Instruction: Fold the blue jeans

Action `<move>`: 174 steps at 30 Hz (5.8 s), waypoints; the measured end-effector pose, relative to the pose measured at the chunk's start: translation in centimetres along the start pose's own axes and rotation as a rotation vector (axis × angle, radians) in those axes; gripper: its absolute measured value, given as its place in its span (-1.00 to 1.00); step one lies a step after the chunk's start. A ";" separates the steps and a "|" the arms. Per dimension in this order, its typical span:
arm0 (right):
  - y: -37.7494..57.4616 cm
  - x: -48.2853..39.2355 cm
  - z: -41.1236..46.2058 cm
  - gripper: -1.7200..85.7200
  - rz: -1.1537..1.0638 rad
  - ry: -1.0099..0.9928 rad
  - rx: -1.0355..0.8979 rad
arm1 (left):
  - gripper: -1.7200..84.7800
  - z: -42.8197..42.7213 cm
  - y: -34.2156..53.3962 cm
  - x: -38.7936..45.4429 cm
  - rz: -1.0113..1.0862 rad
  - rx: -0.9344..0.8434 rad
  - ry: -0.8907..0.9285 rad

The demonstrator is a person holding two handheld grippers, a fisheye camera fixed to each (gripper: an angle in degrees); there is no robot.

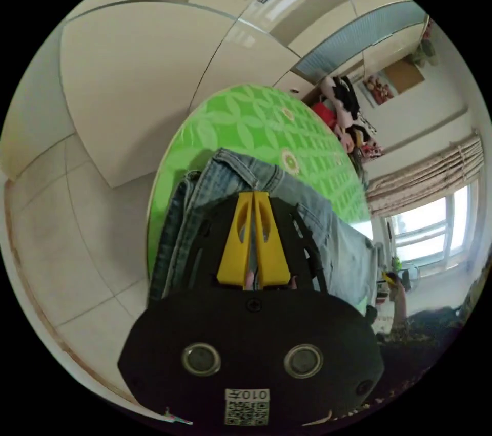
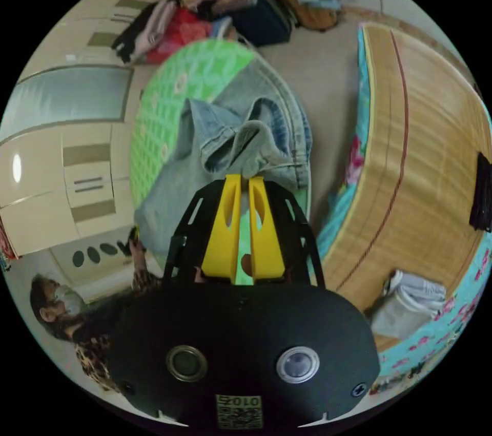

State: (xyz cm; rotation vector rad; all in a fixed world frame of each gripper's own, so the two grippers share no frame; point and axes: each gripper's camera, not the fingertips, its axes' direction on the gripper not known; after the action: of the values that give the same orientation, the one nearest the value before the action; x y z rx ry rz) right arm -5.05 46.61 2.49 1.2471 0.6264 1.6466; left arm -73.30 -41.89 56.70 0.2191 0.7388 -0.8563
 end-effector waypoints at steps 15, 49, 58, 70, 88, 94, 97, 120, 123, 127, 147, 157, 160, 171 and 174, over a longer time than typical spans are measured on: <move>14.3 3.1 -3.2 -0.90 -0.005 -0.052 0.122 | -0.96 5.7 11.1 10.4 -0.045 0.079 0.045; 11.9 -7.1 1.9 -0.70 -0.528 0.337 0.100 | -0.96 24.7 19.5 16.8 0.272 -0.285 0.623; 12.7 -7.0 6.5 -0.87 -1.104 0.539 -0.023 | -0.96 28.5 34.0 18.9 0.250 -0.191 0.498; 19.1 3.1 -0.6 -0.88 -1.085 -0.227 -0.288 | -0.96 39.1 51.0 26.9 0.281 -0.381 0.425; 37.9 8.1 -0.4 -0.66 -1.370 0.078 0.161 | -0.96 47.4 71.2 26.0 0.350 -0.297 0.509; 42.6 7.4 3.5 -0.68 -1.433 0.326 0.318 | -0.96 49.9 75.9 27.8 0.460 -0.238 0.454; 43.5 7.4 4.7 -0.79 -1.448 0.491 0.405 | -0.96 51.9 77.3 27.8 0.487 -0.251 0.436; 26.7 31.5 -1.3 -0.62 -0.858 -0.469 -0.133 | -0.94 61.6 81.9 21.2 0.332 -0.217 0.513; 26.4 31.6 -0.2 -0.60 -0.854 -0.586 -0.207 | -0.93 61.3 82.4 20.2 0.304 -0.188 0.541; 26.4 31.6 2.6 -0.55 -0.810 -0.624 -0.312 | -0.91 60.7 84.1 18.9 0.331 -0.161 0.421; 30.0 31.9 3.2 -0.84 -0.626 -0.928 -0.391 | -0.96 64.5 84.3 9.7 0.283 0.036 0.435; 37.5 28.6 2.2 -0.72 -0.719 -0.720 -0.361 | -0.96 66.2 84.0 8.1 0.327 0.044 0.506; 42.8 25.9 0.3 -0.71 -0.937 -0.475 -0.241 | -0.96 66.5 84.1 7.3 0.332 0.032 0.491; 62.7 13.8 3.6 -0.69 -1.467 0.484 0.358 | -0.85 66.6 84.5 3.8 0.259 0.157 0.540; 65.6 12.3 5.2 -0.73 -1.507 0.618 0.466 | -0.82 66.8 84.5 3.0 0.240 0.155 0.550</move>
State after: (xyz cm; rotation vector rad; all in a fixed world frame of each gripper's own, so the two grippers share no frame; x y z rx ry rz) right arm -25.23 29.10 63.91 0.1869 1.8112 0.5069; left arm 25.00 -19.19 94.51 0.6866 1.1308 -0.6246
